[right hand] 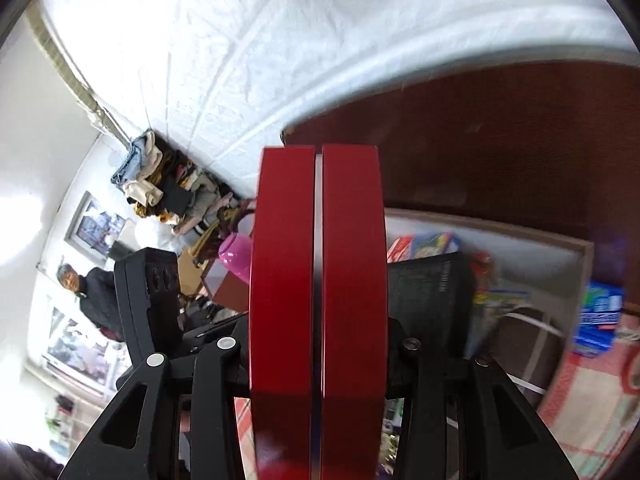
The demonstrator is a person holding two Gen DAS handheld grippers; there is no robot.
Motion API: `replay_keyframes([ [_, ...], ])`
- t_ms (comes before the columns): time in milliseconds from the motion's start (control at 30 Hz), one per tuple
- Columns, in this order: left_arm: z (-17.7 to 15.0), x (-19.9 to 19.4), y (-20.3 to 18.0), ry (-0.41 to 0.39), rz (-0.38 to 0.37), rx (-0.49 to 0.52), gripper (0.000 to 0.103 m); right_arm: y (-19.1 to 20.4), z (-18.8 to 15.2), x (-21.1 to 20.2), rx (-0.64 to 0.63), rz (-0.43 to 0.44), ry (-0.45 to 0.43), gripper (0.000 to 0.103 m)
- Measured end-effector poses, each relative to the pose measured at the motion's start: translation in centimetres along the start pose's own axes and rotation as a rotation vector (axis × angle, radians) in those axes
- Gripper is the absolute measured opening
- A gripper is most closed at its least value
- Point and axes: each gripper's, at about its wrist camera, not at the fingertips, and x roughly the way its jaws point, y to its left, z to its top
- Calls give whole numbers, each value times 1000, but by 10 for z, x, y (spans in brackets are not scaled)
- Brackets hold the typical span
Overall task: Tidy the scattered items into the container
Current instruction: 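Carry the red gift box and blue tape into the cardboard box and release both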
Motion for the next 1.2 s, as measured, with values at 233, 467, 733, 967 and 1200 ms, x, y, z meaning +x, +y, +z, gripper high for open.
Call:
replay_keyframes([
  [233, -4, 4, -5, 37, 88, 29, 72, -16, -1, 7, 11, -114, 61, 64],
  [467, -12, -19, -9, 5, 102, 50, 72, -23, 9, -19, -33, -252, 91, 77],
  [733, -11, -60, -27, -57, 86, 80, 75, -5, 11, -31, -92, -278, 183, 78],
  [967, -15, -76, -42, -69, 84, 116, 75, 22, 13, -54, -175, -329, 153, 78],
  [1200, -30, -88, -48, -72, 82, 143, 76, -1, 12, -52, -98, -374, 129, 79],
])
